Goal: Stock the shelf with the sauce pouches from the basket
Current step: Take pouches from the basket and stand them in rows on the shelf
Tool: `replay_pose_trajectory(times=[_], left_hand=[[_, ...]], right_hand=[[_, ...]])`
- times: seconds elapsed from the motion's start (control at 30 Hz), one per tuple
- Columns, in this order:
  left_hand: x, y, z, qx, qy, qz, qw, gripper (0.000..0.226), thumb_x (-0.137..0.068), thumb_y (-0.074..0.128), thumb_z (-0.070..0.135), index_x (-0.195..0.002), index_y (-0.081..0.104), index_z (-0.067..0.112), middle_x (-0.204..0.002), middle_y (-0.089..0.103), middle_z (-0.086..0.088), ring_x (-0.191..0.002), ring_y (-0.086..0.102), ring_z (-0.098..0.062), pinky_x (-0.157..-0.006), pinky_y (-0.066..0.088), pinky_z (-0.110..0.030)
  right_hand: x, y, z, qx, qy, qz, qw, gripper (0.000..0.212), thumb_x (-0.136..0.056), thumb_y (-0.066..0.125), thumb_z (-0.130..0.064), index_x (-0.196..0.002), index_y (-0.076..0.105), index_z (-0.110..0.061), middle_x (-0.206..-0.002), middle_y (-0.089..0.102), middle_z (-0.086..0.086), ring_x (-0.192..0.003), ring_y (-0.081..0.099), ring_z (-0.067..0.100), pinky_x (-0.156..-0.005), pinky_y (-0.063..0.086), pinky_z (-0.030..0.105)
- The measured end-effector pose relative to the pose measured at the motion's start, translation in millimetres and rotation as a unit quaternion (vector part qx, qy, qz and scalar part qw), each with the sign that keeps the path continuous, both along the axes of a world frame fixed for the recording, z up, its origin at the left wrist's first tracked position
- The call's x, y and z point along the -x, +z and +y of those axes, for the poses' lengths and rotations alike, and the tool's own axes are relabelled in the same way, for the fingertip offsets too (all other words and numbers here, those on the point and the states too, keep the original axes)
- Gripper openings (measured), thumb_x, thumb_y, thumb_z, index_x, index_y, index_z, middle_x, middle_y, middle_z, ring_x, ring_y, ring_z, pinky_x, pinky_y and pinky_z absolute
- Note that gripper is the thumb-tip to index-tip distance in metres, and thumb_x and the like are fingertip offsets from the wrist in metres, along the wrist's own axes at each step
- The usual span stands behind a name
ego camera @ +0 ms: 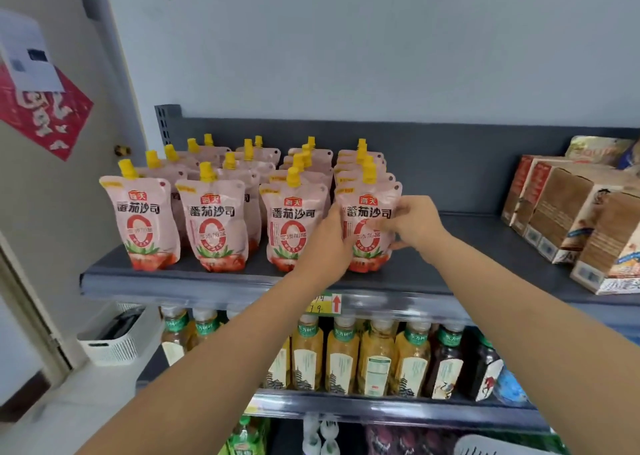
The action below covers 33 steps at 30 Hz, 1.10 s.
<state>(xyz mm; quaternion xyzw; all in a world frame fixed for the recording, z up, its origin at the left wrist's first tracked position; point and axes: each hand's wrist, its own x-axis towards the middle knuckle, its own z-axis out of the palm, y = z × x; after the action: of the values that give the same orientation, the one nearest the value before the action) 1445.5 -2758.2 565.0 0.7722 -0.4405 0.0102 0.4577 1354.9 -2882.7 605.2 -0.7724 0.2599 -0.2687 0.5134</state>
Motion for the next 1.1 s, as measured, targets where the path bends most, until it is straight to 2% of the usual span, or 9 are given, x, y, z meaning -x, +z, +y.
replay_pose_trajectory(times=[0.07, 0.13, 0.27, 0.43, 0.77, 0.97, 1.1], left_hand=[[-5, -4, -5, -0.004, 0.01, -0.004, 1.0, 0.063, -0.092, 0.061, 0.017, -0.146, 0.029, 0.017, -0.142, 0.046, -0.002, -0.129, 0.045, -0.02, -0.107, 0.041, -0.038], [-9, -8, -9, -0.007, 0.02, -0.006, 1.0, 0.065, -0.087, 0.066, 0.015, -0.143, 0.032, 0.017, -0.14, 0.047, -0.002, -0.129, 0.044, -0.019, -0.105, 0.04, -0.033], [-12, -14, -15, -0.024, 0.041, -0.034, 0.998, 0.075, -0.078, 0.076, 0.014, -0.139, 0.034, 0.017, -0.138, 0.048, -0.002, -0.129, 0.045, -0.02, -0.102, 0.041, -0.034], [-12, -23, -18, -0.061, 0.056, -0.074, 0.994, 0.08, -0.08, 0.074, 0.02, -0.144, 0.026, 0.014, -0.136, 0.047, -0.007, -0.123, 0.048, -0.025, -0.099, 0.045, -0.042], [-9, -24, -18, -0.075, 0.061, -0.078, 0.992, 0.084, -0.084, 0.071, 0.021, -0.148, 0.017, 0.011, -0.142, 0.039, -0.01, -0.128, 0.043, -0.027, -0.103, 0.041, -0.04], [-10, -28, -16, -0.047, 0.044, -0.047, 0.997, 0.085, -0.08, 0.075, 0.02, -0.147, 0.022, 0.014, -0.144, 0.041, -0.005, -0.131, 0.042, -0.022, -0.107, 0.04, -0.039], [-3, -31, -5, -0.071, 0.047, -0.055, 0.995, 0.089, -0.081, 0.074, 0.021, -0.15, 0.017, 0.012, -0.148, 0.037, -0.006, -0.134, 0.04, -0.023, -0.11, 0.036, -0.036]], right_hand=[[-7, -5, -6, -0.003, 0.004, 0.002, 1.0, 0.02, -0.071, 0.081, -0.004, -0.084, 0.067, -0.011, -0.093, 0.073, 0.01, -0.084, 0.071, 0.028, -0.069, 0.058, 0.054], [-13, -8, -12, -0.003, 0.01, 0.004, 1.0, 0.021, -0.071, 0.082, -0.007, -0.082, 0.066, -0.014, -0.093, 0.074, 0.01, -0.084, 0.072, 0.027, -0.068, 0.058, 0.054], [-16, -9, -19, 0.004, 0.028, 0.026, 0.999, 0.03, -0.069, 0.083, -0.009, -0.094, 0.067, -0.013, -0.097, 0.074, 0.007, -0.087, 0.071, 0.026, -0.069, 0.059, 0.052], [-10, -13, -16, 0.004, 0.051, 0.028, 0.998, 0.031, -0.074, 0.08, -0.012, -0.101, 0.063, -0.015, -0.102, 0.072, 0.006, -0.091, 0.07, 0.024, -0.072, 0.059, 0.05], [-12, -26, -12, 0.017, 0.033, 0.012, 0.999, 0.037, -0.077, 0.078, -0.018, -0.11, 0.06, -0.018, -0.108, 0.07, 0.002, -0.093, 0.069, 0.023, -0.069, 0.06, 0.049], [-7, -37, -14, -0.001, 0.036, 0.008, 0.999, 0.045, -0.072, 0.082, -0.012, -0.112, 0.061, -0.011, -0.104, 0.07, 0.002, -0.091, 0.068, 0.02, -0.07, 0.061, 0.039], [-2, -42, -13, 0.035, 0.022, 0.007, 0.999, 0.049, -0.07, 0.083, -0.012, -0.11, 0.056, -0.018, -0.099, 0.067, -0.002, -0.091, 0.066, 0.019, -0.07, 0.058, 0.033]])
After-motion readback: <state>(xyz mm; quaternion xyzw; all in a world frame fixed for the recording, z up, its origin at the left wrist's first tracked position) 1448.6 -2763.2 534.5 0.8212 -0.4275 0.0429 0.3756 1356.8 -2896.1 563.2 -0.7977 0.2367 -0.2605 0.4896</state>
